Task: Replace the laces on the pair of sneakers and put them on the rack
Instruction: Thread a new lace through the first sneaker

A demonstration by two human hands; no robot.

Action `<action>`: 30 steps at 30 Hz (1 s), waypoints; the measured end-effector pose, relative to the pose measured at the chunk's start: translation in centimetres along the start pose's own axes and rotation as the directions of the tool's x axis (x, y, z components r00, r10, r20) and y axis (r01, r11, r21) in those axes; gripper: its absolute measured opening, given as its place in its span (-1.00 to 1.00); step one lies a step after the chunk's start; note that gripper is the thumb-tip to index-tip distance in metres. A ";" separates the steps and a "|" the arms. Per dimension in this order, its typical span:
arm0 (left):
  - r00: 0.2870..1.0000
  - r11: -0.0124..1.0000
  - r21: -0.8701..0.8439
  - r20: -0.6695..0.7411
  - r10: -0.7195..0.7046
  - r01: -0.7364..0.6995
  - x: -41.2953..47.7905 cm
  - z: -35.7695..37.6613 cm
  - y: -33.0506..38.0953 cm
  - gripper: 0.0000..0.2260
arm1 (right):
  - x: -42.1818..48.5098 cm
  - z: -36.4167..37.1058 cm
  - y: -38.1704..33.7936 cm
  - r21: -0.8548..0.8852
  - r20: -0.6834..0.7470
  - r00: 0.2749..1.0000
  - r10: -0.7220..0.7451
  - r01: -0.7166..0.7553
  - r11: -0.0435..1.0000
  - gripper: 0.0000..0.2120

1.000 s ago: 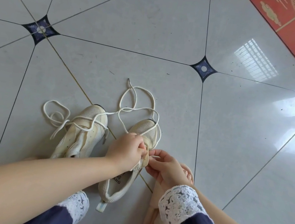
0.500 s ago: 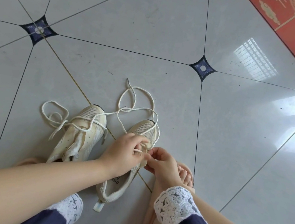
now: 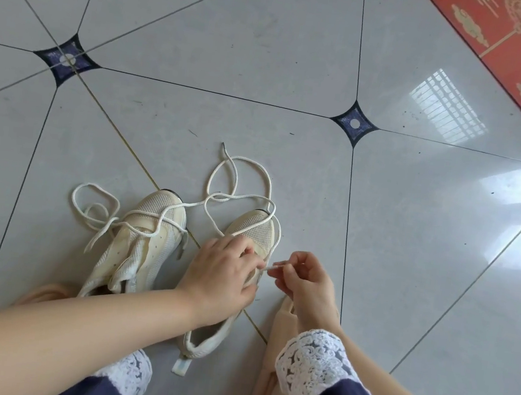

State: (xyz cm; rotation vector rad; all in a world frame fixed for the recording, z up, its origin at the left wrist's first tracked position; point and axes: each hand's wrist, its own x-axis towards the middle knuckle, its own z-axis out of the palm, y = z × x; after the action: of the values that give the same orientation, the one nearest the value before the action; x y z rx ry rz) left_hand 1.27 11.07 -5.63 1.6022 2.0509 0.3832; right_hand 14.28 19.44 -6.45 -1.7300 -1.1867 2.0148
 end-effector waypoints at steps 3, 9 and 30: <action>0.999 0.999 0.042 -0.030 -0.011 0.012 0.3 0.1 0.2 -0.75 | -0.1 1.1 -0.5 0.209 0.063 0.997 0.036 -0.049 0.977 -0.77; 0.991 0.997 0.076 -0.131 0.017 -0.007 0.5 0.5 0.0 -0.89 | 0.3 0.3 -1.9 0.409 0.020 0.978 0.209 -0.199 0.891 -0.69; 0.978 0.992 -0.007 -0.166 -0.129 0.129 0.2 0.4 -0.9 -0.74 | 2.2 -2.3 -4.6 -0.419 0.058 0.998 -0.017 0.040 0.907 -0.91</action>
State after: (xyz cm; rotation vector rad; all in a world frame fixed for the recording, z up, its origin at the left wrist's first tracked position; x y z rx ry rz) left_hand 0.70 10.94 -6.48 1.4725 2.2674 0.4795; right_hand 14.33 24.83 -4.81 -1.8309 -1.7598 1.8969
